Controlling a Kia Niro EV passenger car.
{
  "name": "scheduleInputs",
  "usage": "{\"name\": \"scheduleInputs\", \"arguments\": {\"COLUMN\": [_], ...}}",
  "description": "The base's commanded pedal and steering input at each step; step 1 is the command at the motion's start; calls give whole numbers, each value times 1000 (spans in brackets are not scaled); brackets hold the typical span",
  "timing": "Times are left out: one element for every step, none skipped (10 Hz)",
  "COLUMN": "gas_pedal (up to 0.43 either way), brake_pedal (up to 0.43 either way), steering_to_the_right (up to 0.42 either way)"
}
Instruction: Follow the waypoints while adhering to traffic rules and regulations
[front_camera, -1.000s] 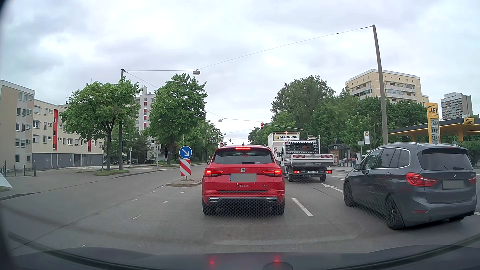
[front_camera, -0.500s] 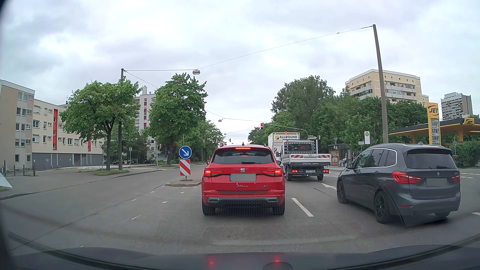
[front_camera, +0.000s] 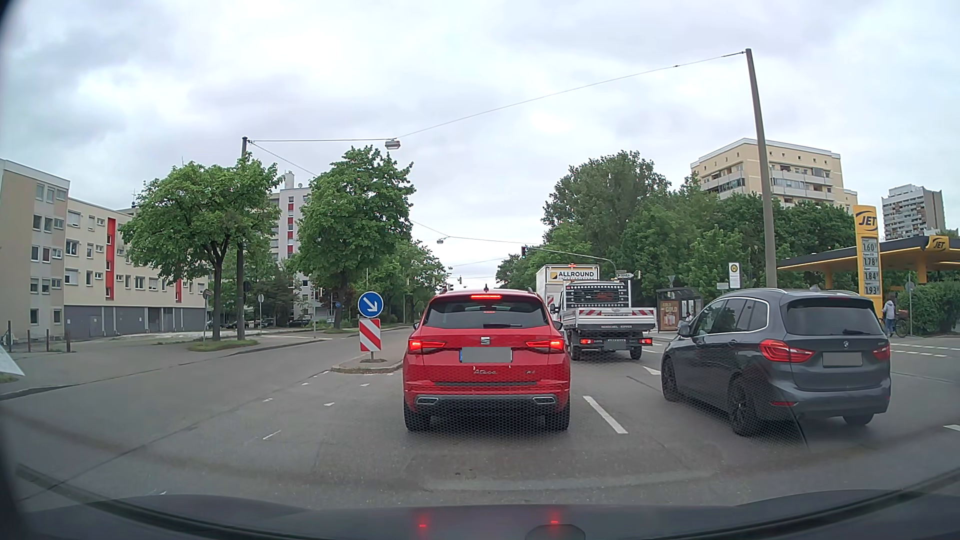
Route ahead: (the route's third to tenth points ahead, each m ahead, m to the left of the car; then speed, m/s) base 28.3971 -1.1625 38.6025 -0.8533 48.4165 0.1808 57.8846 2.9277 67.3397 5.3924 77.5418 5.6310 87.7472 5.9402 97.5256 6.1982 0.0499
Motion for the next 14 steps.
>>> {"name": "scheduleInputs", "arguments": {"gas_pedal": [0,0,0,0,0,0,0,0,0,0,0,0,0,0], "brake_pedal": [128,128,128,134,128,134,128,134,128,134,128,134,134,128], "steering_to_the_right": [3,3,3,3,3,3,3,3,3,3,3,3,3,3]}}
